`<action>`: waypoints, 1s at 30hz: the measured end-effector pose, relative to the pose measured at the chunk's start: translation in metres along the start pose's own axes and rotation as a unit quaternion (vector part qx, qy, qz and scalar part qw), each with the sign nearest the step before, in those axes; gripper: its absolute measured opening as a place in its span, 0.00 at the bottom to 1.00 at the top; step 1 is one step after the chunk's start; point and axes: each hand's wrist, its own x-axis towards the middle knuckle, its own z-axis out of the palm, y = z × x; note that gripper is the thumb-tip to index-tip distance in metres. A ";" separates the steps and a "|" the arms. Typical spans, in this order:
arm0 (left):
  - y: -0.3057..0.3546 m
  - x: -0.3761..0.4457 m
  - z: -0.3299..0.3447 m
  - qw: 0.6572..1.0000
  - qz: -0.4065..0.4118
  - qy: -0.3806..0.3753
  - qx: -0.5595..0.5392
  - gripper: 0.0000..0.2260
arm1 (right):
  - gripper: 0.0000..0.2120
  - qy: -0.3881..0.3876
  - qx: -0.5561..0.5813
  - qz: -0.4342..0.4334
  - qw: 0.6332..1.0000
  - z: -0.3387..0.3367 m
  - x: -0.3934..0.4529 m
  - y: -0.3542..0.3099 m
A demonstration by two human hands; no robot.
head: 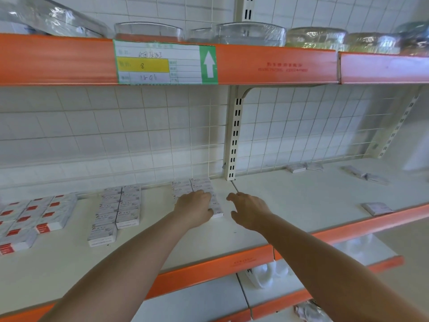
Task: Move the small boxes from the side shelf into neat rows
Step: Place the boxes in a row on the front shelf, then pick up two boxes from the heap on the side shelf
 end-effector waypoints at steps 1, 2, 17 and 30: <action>0.003 0.002 -0.002 1.000 0.007 -0.001 0.001 0.13 | 0.21 0.003 0.002 0.004 1.000 -0.001 -0.001 0.003; 0.007 0.005 -0.003 1.000 0.014 -0.002 0.000 0.12 | 0.21 0.004 0.004 0.009 1.000 -0.002 -0.002 0.006; 0.118 0.044 0.000 0.999 0.045 -0.010 -0.012 0.14 | 0.20 -0.003 0.017 0.026 1.000 -0.014 -0.033 0.106; 0.231 0.089 0.014 0.999 0.039 -0.019 -0.018 0.15 | 0.21 -0.014 0.006 0.017 1.000 -0.024 -0.055 0.225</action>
